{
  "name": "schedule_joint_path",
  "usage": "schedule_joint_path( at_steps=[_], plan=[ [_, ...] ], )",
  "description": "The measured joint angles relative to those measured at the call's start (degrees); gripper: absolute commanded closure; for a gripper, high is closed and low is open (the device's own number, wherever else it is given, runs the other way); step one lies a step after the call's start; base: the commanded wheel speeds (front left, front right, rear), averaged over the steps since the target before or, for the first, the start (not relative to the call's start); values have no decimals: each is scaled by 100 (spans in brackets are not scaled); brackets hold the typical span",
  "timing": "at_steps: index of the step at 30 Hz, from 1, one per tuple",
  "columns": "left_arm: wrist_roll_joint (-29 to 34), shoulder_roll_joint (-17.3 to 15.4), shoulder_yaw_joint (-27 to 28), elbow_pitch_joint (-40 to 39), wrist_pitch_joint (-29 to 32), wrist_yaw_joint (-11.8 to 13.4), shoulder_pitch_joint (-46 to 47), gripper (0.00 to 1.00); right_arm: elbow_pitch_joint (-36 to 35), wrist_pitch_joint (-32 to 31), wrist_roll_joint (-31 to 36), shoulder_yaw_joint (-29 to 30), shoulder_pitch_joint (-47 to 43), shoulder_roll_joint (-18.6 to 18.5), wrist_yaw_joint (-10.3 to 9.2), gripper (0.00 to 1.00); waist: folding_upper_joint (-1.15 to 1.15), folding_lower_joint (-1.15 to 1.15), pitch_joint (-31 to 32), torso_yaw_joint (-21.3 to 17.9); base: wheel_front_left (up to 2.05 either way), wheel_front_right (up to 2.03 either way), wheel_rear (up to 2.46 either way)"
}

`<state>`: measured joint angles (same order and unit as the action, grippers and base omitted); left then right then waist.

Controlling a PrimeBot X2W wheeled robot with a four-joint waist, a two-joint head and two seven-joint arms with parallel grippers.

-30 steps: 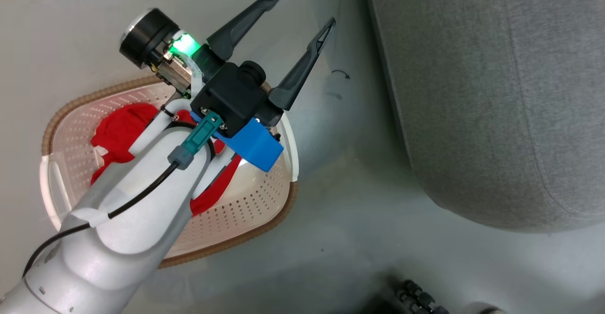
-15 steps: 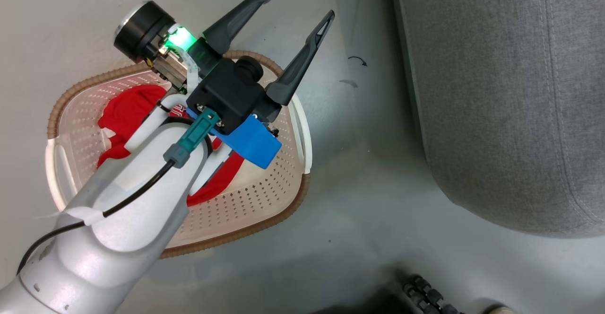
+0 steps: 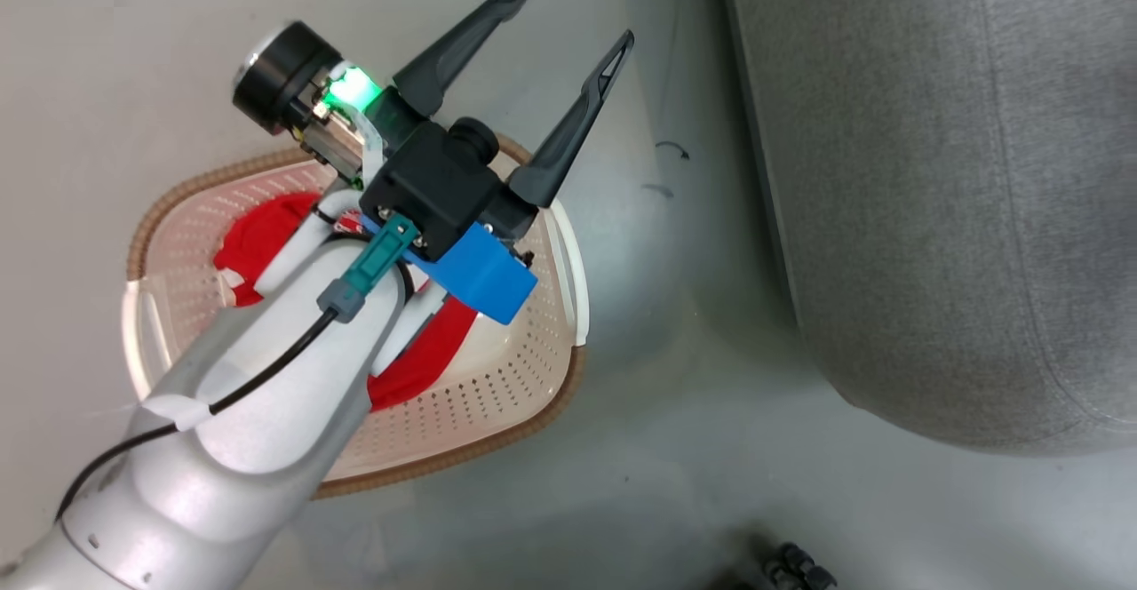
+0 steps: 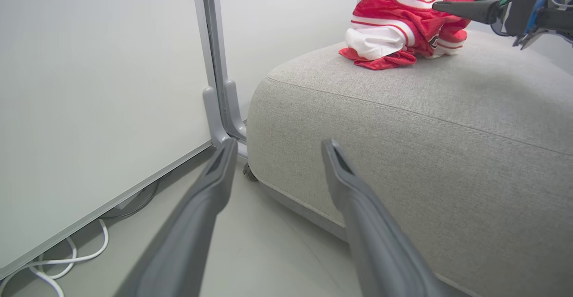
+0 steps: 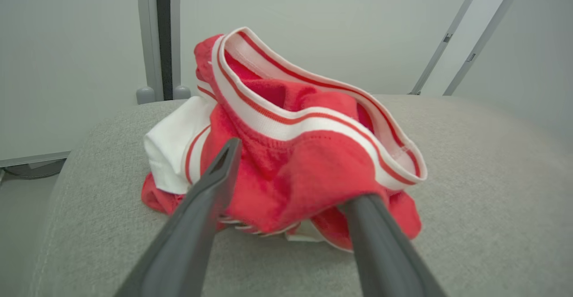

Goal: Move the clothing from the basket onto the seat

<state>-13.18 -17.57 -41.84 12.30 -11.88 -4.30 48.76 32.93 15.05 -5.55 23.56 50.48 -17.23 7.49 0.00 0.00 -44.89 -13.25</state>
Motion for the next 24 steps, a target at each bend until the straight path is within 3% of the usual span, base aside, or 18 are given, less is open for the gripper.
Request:
schedule_joint_path(
  at_steps=[11,24],
  plan=[
    [-313,363,116,439,-294,131,-447,0,-818,0,259,-154,-1496,256,0,0,0,-1,891,162,0,0,0],
    [-495,544,1098,298,-312,325,-1506,0,-2035,0,265,-948,-2363,659,0,0,0,-1,1896,424,0,0,0]
  ],
)
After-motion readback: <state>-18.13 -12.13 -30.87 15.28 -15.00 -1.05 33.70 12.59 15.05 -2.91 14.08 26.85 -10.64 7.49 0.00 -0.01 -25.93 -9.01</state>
